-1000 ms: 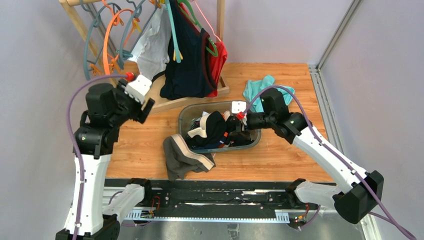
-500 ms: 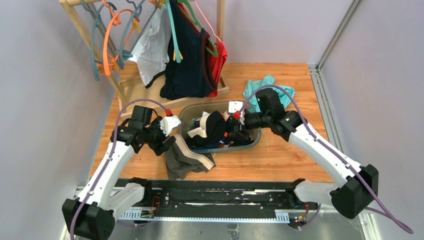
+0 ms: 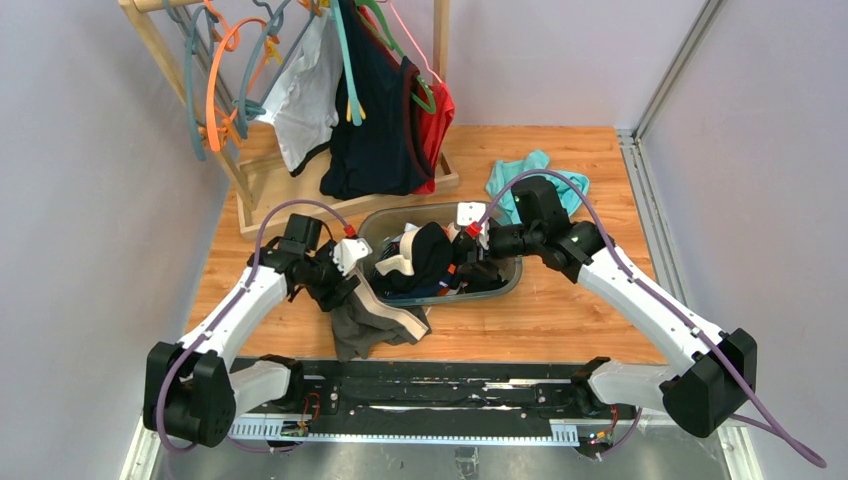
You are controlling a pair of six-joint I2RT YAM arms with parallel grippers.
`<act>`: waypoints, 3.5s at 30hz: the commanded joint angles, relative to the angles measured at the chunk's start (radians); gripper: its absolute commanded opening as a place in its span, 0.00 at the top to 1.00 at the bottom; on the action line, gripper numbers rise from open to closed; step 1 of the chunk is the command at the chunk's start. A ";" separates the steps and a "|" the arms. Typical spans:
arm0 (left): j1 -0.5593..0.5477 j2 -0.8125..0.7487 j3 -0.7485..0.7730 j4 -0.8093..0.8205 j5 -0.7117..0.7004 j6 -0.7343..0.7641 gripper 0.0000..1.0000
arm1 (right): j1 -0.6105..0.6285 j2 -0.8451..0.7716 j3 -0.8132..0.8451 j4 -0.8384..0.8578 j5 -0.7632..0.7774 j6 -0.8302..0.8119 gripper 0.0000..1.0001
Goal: Remove the underwear clipped to the hanger
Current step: Pick up the underwear from the center of the board, then place the underwear in the bin, then pick up the hanger from the clothesline.
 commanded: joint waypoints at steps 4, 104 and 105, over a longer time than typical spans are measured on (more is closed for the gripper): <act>-0.013 0.038 -0.025 0.045 0.050 -0.003 0.46 | 0.020 0.003 -0.006 -0.013 0.016 -0.012 0.45; 0.097 0.317 1.391 -0.163 -0.418 -0.382 0.19 | 0.023 -0.005 -0.006 -0.016 0.019 -0.017 0.46; 0.109 0.325 1.396 -0.160 -0.406 -0.386 0.19 | 0.024 -0.004 -0.006 -0.016 0.019 -0.017 0.46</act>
